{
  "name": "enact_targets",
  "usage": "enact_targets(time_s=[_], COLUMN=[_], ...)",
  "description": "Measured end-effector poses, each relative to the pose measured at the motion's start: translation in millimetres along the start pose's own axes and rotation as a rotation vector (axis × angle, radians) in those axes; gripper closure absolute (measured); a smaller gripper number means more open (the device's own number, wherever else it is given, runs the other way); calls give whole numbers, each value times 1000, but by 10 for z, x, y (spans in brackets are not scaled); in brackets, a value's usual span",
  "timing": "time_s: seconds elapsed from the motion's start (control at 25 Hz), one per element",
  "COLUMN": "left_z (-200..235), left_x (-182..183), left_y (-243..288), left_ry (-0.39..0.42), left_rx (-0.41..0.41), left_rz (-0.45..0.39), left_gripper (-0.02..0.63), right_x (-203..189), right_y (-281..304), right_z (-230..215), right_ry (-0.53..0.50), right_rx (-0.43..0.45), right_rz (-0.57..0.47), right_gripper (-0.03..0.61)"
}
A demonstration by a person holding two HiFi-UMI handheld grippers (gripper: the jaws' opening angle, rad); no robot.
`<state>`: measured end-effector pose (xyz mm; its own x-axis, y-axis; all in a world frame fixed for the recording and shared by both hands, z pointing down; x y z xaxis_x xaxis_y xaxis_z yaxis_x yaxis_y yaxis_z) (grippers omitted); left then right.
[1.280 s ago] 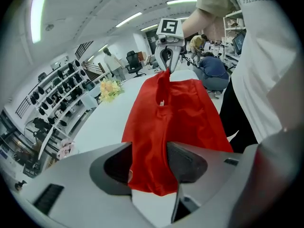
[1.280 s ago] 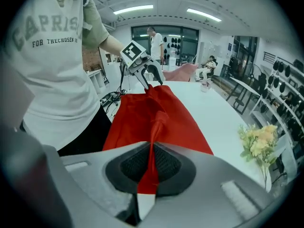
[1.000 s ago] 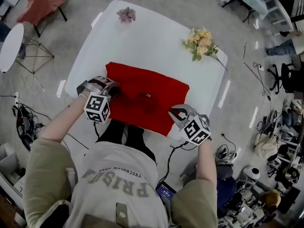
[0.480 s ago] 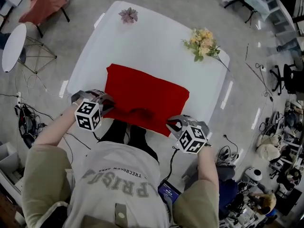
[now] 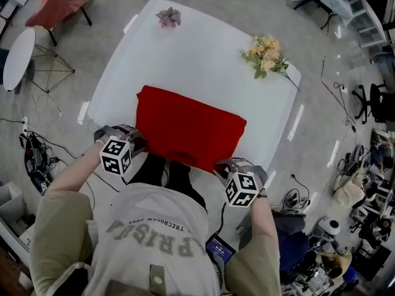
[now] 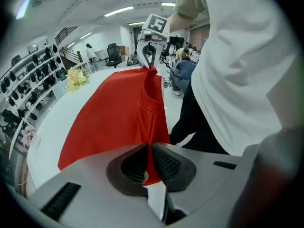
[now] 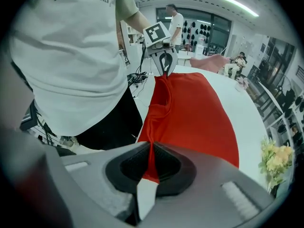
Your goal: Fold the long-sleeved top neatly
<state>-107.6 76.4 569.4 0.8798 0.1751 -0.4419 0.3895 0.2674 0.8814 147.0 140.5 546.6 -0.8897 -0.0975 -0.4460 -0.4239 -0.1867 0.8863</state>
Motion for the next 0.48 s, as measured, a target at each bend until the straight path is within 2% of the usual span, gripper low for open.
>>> enact_targets(time_s=[0.32, 0.4, 0.44, 0.48], left_z=[-57, -81, -111, -152], left_x=[-101, -109, -111, -108], left_y=[169, 179, 184, 188], left_ry=[-47, -74, -97, -124], left_rx=[-15, -42, -74, -113], left_rz=[19, 15, 13, 10], left_gripper=[584, 579, 545, 456], right_x=[-138, -159, -168, -175], right_y=[259, 303, 318, 327], right_z=[217, 241, 255, 271], right_ry=[-61, -67, -63, -53], right_rx=[-25, -26, -21, -11], right_rz=[72, 83, 88, 92], right_gripper=[561, 560, 548, 532])
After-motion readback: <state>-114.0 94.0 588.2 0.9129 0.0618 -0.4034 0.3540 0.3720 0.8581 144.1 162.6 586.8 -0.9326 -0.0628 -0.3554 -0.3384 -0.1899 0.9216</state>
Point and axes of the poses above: the fingertips, and each gripper's own axes: y forward along the fingers, z to its left, x out of its top, the point moved 4 cm from there along -y, backward along the fingers, and after that the axes turned 12 degrees about -x, right-handed, at the moved point
